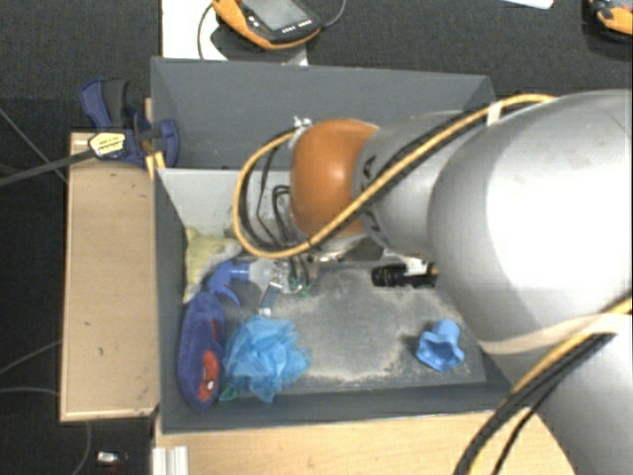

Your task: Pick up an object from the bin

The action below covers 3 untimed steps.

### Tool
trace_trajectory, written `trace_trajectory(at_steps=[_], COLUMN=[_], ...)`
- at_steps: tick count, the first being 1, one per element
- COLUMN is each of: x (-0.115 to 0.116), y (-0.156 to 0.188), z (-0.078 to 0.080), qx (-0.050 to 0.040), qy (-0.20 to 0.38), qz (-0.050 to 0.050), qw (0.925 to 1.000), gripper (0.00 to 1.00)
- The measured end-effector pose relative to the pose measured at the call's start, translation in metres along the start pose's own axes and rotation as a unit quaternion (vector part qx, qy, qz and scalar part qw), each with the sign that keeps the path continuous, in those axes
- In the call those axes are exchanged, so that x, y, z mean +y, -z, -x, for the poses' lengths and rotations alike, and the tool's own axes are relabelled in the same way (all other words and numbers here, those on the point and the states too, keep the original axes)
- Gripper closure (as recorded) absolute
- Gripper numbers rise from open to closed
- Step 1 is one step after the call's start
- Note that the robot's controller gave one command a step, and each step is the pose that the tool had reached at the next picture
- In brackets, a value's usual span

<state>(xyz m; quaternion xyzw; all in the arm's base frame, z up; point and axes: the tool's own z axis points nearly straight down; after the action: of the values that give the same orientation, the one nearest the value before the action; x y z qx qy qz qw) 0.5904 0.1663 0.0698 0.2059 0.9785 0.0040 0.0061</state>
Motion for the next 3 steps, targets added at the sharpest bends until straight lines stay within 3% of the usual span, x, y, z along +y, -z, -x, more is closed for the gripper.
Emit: trace_trajectory(at_steps=[1, 2, 3], x=[0.0, -0.002, 0.0], y=[0.0, 0.026, 0.064], z=[0.0, -0.002, 0.001], qx=[0.0001, 0.0034, -0.0011], qy=[0.0, -0.001, 0.0], qz=[0.0, -0.003, 0.001], qw=[1.0, 1.0, 1.0], gripper=[1.0, 1.0, 1.0])
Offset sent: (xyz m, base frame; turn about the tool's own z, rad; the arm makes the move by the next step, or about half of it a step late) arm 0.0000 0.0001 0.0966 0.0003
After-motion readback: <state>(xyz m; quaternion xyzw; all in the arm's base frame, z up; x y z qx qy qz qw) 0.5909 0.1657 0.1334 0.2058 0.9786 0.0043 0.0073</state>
